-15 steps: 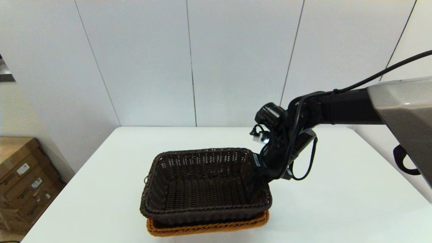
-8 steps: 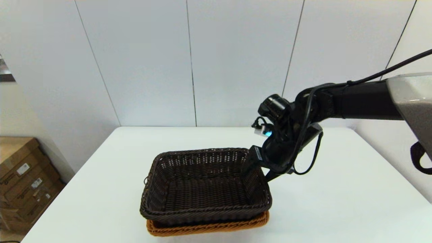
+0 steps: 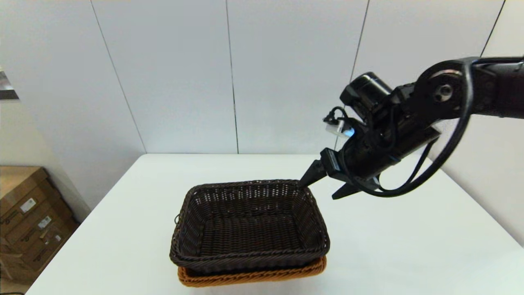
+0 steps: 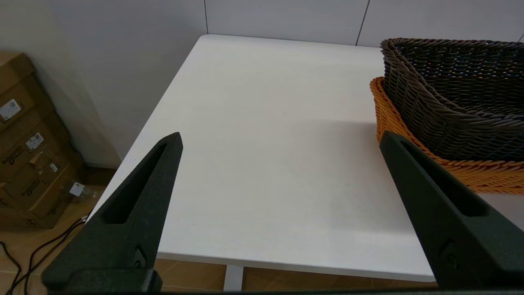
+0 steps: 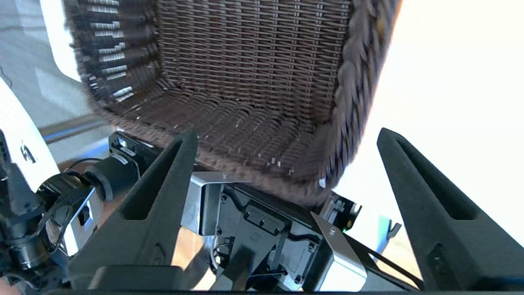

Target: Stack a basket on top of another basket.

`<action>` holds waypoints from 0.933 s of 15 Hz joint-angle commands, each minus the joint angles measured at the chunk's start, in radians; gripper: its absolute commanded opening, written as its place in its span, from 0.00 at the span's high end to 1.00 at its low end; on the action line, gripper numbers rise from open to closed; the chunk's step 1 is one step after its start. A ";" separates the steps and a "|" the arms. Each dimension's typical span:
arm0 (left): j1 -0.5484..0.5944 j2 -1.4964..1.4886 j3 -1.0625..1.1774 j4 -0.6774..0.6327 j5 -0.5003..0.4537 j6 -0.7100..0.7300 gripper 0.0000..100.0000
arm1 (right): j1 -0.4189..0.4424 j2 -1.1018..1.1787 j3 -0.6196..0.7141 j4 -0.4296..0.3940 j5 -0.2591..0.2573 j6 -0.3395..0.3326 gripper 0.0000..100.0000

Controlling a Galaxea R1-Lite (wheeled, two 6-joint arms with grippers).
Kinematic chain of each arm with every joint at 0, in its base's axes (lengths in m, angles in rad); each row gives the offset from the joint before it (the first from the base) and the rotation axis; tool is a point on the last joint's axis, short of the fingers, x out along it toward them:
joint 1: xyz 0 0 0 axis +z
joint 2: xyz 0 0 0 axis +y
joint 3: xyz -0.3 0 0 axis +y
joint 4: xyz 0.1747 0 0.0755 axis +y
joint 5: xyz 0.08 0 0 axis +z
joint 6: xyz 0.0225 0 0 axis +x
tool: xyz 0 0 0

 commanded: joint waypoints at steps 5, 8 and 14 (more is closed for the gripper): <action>0.000 -0.002 0.000 0.001 0.000 -0.001 0.00 | -0.014 -0.453 0.216 0.008 -0.160 0.047 0.00; 0.000 -0.002 0.000 0.001 0.000 -0.001 0.00 | -0.008 -0.683 0.391 0.003 -0.325 0.061 0.00; 0.000 -0.002 0.000 0.000 0.000 -0.001 0.00 | -0.140 -1.093 0.671 -0.046 -0.430 0.078 0.00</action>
